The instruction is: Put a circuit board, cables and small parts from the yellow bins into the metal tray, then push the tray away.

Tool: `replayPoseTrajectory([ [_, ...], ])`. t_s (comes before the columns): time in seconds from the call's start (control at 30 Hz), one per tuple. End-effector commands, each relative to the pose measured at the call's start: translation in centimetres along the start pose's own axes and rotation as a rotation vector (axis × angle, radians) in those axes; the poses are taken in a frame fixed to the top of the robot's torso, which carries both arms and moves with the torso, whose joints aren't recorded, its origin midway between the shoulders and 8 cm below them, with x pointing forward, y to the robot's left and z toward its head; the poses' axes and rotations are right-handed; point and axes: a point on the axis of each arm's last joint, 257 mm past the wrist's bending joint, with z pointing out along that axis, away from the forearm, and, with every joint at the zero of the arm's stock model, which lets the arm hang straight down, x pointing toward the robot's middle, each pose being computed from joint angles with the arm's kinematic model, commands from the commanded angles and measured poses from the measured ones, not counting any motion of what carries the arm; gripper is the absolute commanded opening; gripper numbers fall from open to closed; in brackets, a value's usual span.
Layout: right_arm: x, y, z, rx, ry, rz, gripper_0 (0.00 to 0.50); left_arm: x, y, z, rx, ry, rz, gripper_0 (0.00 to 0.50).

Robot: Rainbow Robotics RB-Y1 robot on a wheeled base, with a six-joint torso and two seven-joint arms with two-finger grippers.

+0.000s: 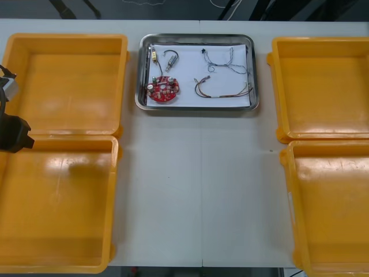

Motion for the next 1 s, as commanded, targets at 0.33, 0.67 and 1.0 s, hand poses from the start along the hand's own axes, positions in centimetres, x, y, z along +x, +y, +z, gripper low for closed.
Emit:
replayPoseTrajectory([
  [0.33,0.00,-0.18,-0.54,0.022,0.014,-0.084,0.500,-0.14,1.69,-1.35,-0.049,-0.021,-0.019,0.500],
  [0.67,0.28,-0.26,-0.59,0.026,0.026,-0.080,0.500,-0.14,1.69,-1.35,-0.049,-0.021,-0.019,0.500],
  [1.0,0.28,-0.26,-0.59,0.026,0.026,-0.080,0.500,-0.14,1.69,-1.35,-0.049,-0.021,-0.019,0.500],
])
